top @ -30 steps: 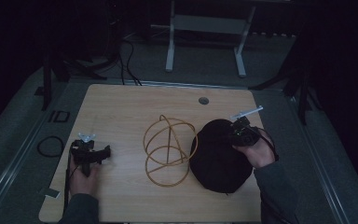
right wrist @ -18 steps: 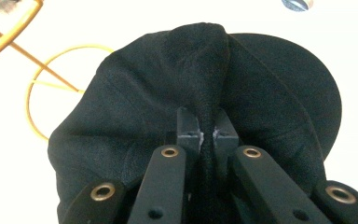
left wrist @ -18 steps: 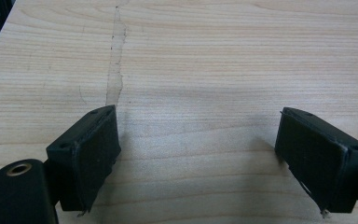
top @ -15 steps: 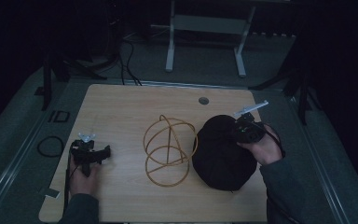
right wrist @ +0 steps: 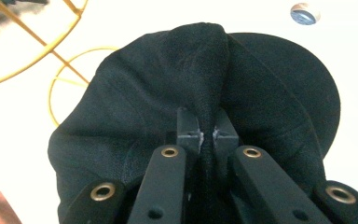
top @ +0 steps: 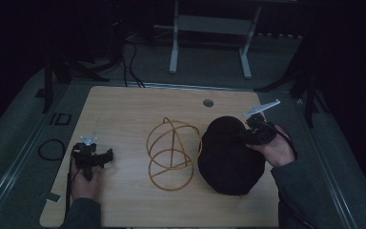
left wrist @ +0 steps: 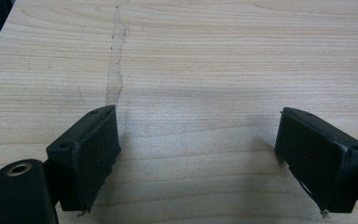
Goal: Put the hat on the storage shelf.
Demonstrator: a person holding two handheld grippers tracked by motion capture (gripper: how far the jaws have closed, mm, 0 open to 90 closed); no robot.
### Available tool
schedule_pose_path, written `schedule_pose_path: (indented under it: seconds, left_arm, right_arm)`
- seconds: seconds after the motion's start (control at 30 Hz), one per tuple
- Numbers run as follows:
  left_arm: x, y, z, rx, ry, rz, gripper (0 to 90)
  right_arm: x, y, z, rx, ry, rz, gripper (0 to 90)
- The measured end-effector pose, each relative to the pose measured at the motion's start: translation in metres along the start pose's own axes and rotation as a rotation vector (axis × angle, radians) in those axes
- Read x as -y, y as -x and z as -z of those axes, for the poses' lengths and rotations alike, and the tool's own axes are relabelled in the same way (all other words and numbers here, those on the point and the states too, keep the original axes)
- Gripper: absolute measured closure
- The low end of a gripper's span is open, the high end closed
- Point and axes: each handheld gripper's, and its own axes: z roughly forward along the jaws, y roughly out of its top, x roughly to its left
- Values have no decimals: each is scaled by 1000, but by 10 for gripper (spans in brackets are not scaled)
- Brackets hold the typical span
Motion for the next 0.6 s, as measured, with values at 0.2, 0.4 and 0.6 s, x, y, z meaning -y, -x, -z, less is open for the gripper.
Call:
schedule_pose_path:
  seconds: [0.2, 0.4, 0.6]
  left_arm:
    - [0, 0, 0, 0, 0, 0, 133]
    - [0, 0, 0, 0, 0, 0, 133]
    - [0, 0, 0, -1, -1, 0, 133]
  right_arm:
    - [1, 0, 6, -22, 5, 25, 862]
    - [0, 1, 14, -31, 20, 43, 861]
    - [-1, 2, 23, -48, 50, 64, 859]
